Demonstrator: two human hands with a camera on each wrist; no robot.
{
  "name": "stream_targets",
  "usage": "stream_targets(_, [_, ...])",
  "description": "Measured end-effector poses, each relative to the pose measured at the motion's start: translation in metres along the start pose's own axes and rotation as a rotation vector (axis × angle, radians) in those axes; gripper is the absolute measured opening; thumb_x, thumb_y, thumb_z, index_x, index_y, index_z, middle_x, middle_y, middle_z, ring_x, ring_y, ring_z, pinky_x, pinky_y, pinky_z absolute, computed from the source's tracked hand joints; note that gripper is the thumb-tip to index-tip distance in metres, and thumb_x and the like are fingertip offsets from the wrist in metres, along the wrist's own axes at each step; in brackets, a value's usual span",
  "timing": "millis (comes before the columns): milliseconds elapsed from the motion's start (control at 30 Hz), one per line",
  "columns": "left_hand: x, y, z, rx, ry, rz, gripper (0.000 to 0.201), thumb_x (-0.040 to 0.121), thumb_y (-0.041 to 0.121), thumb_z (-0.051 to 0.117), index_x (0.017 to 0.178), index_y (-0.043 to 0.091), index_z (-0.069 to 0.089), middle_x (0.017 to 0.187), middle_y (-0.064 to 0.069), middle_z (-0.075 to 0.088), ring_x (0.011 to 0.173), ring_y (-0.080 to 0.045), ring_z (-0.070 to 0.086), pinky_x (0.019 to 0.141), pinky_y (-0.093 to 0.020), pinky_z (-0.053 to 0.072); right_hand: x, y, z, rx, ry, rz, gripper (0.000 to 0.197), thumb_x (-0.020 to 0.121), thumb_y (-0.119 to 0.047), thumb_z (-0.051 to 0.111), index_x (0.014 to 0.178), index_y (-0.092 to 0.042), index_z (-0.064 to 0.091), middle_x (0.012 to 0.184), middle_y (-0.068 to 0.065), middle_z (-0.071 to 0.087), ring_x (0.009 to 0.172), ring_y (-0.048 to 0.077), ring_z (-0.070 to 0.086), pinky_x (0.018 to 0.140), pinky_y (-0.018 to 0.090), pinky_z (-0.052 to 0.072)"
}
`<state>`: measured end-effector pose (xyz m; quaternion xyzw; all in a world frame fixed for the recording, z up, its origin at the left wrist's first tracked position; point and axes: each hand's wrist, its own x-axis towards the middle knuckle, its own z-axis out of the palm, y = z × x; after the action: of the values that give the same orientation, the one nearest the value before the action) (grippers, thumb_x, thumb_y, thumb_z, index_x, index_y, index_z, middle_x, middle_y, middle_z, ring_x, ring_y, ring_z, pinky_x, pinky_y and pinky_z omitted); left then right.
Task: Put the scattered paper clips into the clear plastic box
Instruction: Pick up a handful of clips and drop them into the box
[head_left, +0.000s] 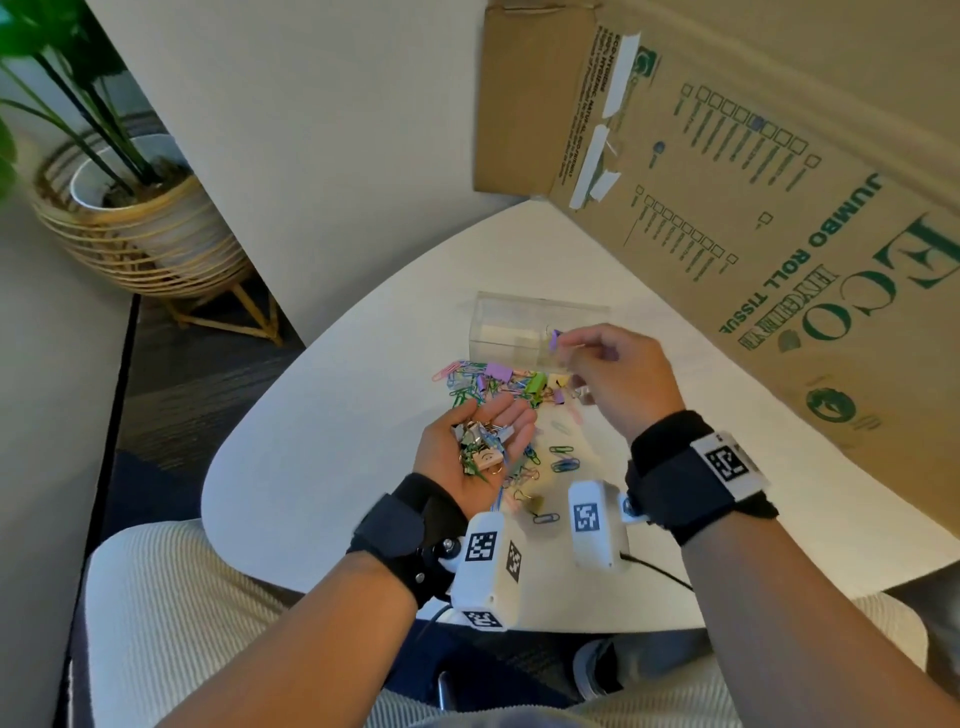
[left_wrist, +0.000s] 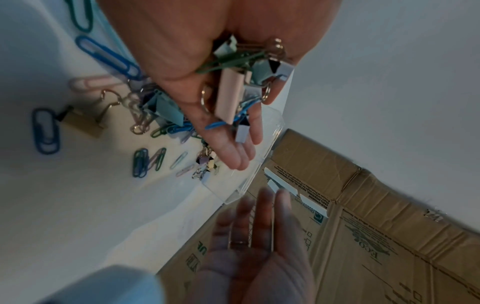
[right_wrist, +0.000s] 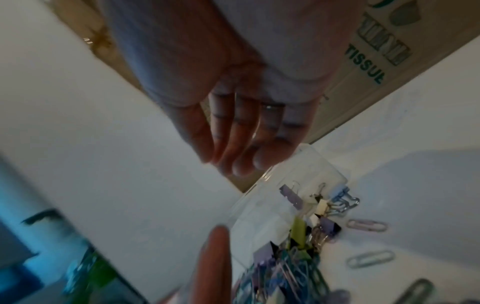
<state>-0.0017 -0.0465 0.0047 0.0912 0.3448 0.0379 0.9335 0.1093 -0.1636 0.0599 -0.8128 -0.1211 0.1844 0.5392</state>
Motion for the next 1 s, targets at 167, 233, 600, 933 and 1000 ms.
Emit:
stream_targets(167, [-0.002, 0.000, 0.010, 0.036, -0.057, -0.008, 0.042, 0.100, 0.026, 0.036, 0.123, -0.003, 0.055, 0.092, -0.022, 0.071, 0.070, -0.031, 0.072, 0.057, -0.033, 0.060, -0.028, 0.005, 0.011, -0.174, -0.300, -0.058, 0.014, 0.085, -0.012, 0.066, 0.087, -0.023, 0.075, 0.072, -0.005, 0.074, 0.071, 0.000, 0.066, 0.077, 0.023, 0.050])
stream_targets(233, [-0.003, 0.002, 0.013, 0.042, -0.046, -0.007, 0.040, 0.100, 0.027, 0.038, 0.117, -0.002, 0.059, 0.091, -0.022, 0.071, 0.068, -0.032, 0.072, 0.052, -0.032, 0.058, -0.032, 0.004, 0.013, -0.272, -0.281, -0.100, 0.012, 0.083, -0.017, 0.069, 0.089, -0.026, 0.076, 0.075, -0.007, 0.073, 0.070, -0.005, 0.059, 0.070, 0.015, 0.043])
stream_targets(600, [-0.005, 0.001, 0.014, 0.033, -0.097, -0.054, 0.043, 0.099, 0.032, 0.037, 0.112, 0.000, 0.063, 0.101, -0.021, 0.067, 0.074, -0.032, 0.071, 0.062, -0.033, 0.060, -0.035, 0.002, 0.024, -0.444, -0.214, -0.209, 0.013, 0.087, -0.019, 0.068, 0.080, -0.029, 0.072, 0.073, -0.011, 0.066, 0.067, 0.005, 0.056, 0.067, 0.025, 0.051])
stream_targets(933, [-0.007, -0.007, 0.002, 0.097, -0.014, -0.071, 0.044, 0.102, 0.024, 0.033, 0.120, -0.012, 0.050, 0.139, -0.026, 0.046, 0.132, -0.038, 0.042, 0.089, -0.047, 0.043, -0.009, 0.017, 0.004, 0.037, 0.096, 0.029, 0.013, 0.084, -0.014, 0.070, 0.093, -0.021, 0.077, 0.071, 0.007, 0.072, 0.057, 0.014, 0.057, 0.059, 0.031, 0.052])
stream_targets(1000, [-0.007, -0.010, -0.004, 0.104, 0.014, -0.096, 0.044, 0.103, 0.025, 0.032, 0.110, -0.011, 0.057, 0.141, -0.025, 0.045, 0.132, -0.037, 0.042, 0.085, -0.046, 0.044, 0.005, 0.016, 0.000, 0.055, 0.142, 0.050, 0.011, 0.083, -0.016, 0.071, 0.089, -0.025, 0.075, 0.077, 0.008, 0.074, 0.060, 0.015, 0.060, 0.062, 0.031, 0.055])
